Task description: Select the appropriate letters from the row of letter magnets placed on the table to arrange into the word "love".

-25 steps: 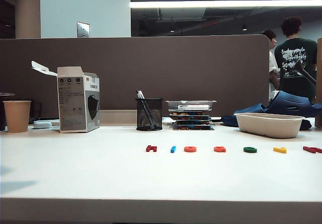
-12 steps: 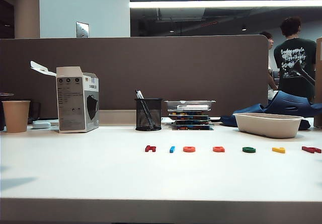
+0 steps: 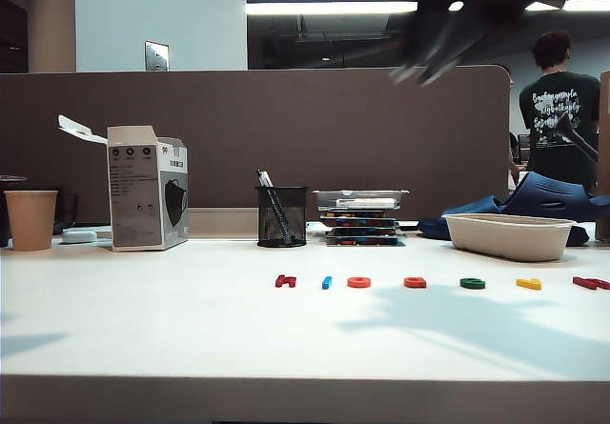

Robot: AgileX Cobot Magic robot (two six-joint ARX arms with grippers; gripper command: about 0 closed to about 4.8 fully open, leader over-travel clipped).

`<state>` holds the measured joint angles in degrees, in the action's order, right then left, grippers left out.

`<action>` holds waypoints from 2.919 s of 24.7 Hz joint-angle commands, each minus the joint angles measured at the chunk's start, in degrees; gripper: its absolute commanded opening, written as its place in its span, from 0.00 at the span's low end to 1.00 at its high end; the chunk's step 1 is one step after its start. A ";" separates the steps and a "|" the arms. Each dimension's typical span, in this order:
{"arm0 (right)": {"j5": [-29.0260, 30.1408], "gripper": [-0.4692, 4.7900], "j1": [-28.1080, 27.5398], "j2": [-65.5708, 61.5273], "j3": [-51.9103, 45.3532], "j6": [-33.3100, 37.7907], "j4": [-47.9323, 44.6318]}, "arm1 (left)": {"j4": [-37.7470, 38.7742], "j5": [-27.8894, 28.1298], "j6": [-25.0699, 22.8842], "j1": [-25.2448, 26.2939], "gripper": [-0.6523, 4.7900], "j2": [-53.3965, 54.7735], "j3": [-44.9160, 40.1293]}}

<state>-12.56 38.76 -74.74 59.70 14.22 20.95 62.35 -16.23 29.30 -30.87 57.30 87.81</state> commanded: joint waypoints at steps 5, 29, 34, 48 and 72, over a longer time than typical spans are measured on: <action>-0.44 0.31 2.25 -24.61 17.00 8.52 5.46 | -0.70 0.15 -0.35 0.02 0.11 -0.13 0.22; 5.75 0.31 -1.66 -43.58 27.76 14.64 10.78 | -0.70 0.02 -0.35 0.02 0.11 -0.09 0.22; 5.88 0.30 -1.68 -44.28 27.52 14.71 10.71 | -0.72 -0.04 -0.35 0.02 0.11 -0.09 0.22; 6.27 0.07 -1.36 -46.21 27.50 14.67 15.69 | -0.72 -0.02 -0.35 0.02 0.11 -0.09 0.22; 8.07 0.08 8.35 -44.52 26.34 24.65 31.02 | -0.48 0.09 -0.35 0.02 0.11 -0.11 0.22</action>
<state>-6.04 46.96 -117.71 87.29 37.69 49.06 62.35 -16.23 29.26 -30.87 57.34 87.81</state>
